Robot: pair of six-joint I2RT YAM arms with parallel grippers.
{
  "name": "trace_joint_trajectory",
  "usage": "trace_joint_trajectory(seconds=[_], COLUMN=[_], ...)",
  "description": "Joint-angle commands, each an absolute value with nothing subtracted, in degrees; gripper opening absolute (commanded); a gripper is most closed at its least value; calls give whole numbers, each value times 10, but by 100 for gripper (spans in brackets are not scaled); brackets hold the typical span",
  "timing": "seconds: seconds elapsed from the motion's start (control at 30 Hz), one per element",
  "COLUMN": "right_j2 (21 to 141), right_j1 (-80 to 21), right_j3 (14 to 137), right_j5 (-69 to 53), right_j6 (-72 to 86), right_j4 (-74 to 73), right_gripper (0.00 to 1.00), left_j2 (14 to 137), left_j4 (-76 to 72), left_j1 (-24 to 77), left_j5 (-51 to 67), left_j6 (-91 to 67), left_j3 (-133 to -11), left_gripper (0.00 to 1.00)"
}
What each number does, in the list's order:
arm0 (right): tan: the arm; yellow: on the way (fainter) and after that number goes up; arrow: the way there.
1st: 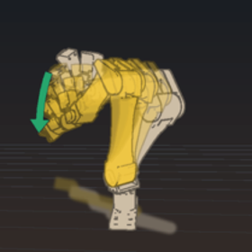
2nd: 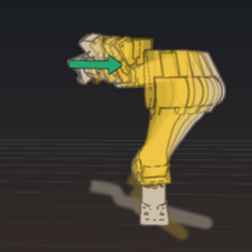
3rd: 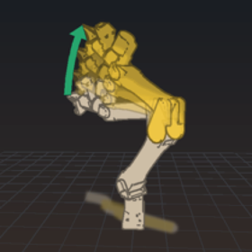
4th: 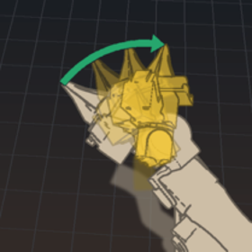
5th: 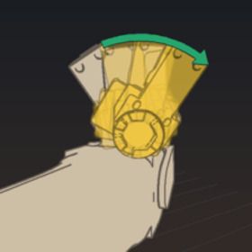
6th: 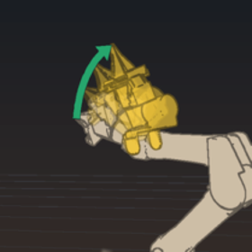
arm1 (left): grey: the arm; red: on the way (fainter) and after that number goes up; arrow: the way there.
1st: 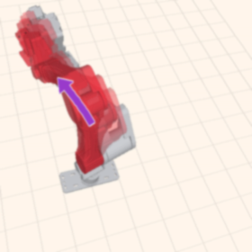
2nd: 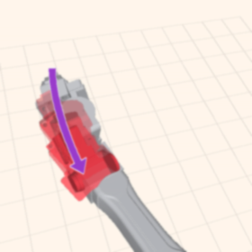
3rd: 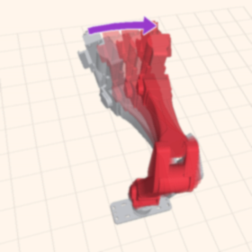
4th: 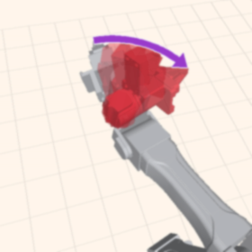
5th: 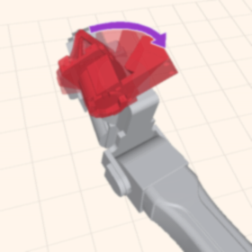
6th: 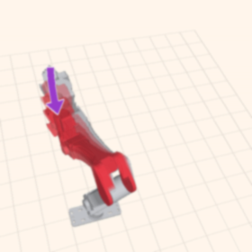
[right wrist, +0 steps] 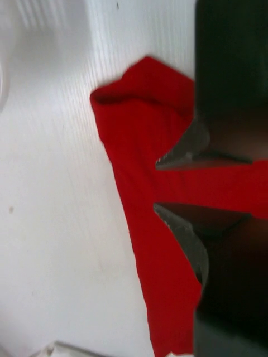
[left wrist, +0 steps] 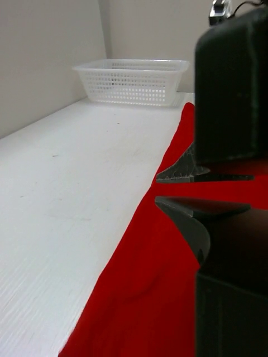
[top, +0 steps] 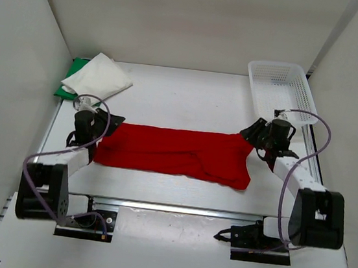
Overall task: Fold and stack the t-shirts
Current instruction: Rotate the tshirt 90 degrees
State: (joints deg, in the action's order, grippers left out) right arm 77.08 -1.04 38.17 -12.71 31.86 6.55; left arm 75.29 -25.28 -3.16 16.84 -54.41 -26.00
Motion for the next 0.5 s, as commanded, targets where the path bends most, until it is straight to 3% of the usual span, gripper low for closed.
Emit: trace_joint_trajectory(seconds=[0.0, 0.07, 0.13, 0.47], right_j2=[723, 716, 725, 836], right_j1=[-50, -81, -108, -177], right_j3=[350, 340, 331, 377], right_j5=[-112, -131, -148, -137], right_j6=[330, 334, 333, 309], right_j4=[89, 96, 98, 83], right_gripper=[25, 7, 0, 0], left_j2=[708, 718, 743, 760], left_j4=[-181, -199, -215, -257], left_j1=[-65, -118, -146, -224], left_j5=[127, 160, 188, 253], left_j6=[-502, -526, -542, -577], left_j3=[-211, -184, -164, -112], left_gripper=[26, 24, 23, 21])
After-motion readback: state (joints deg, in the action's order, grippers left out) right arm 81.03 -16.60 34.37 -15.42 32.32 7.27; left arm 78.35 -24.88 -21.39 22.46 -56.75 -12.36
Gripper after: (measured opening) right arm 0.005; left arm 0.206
